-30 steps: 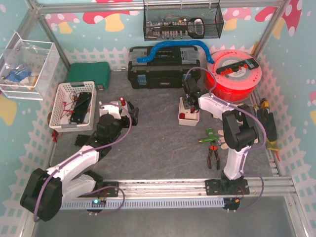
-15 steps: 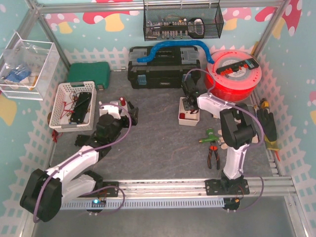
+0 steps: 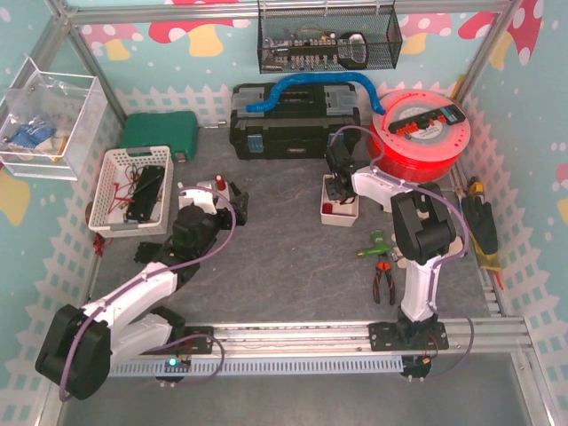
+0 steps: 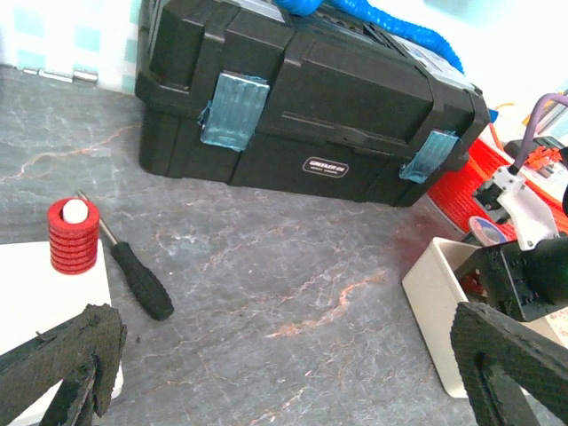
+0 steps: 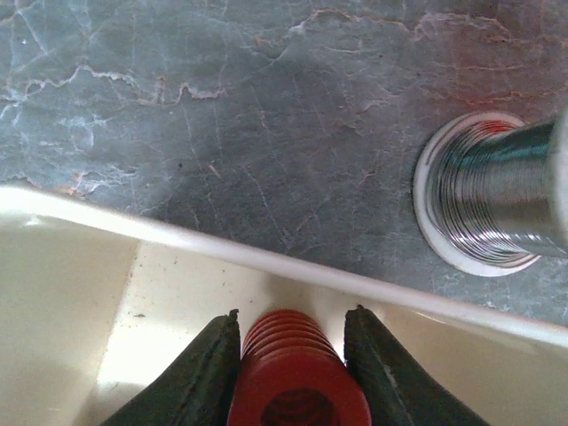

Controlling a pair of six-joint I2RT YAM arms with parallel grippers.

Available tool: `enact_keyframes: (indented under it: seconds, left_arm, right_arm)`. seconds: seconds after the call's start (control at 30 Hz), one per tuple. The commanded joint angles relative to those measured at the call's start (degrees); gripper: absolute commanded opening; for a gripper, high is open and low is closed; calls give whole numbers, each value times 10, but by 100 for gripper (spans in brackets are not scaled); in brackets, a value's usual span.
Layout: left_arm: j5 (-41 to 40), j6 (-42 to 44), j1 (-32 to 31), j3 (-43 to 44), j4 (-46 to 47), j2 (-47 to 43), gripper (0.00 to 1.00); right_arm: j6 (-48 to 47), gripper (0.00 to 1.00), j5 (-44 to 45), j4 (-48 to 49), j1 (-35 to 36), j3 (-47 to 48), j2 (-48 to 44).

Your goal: Install the large spring

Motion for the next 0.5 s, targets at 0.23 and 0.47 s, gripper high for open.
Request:
enact_keyframes:
  seconds: [0.23, 0.47]
  left_arm:
    - [-33, 3, -4, -22, 19, -25, 99]
    - [-31, 1, -5, -58, 97, -59, 99]
  right_arm:
    - [-14, 0, -5, 21, 3, -16, -97]
    - [-52, 0, -139, 32, 22, -54, -218]
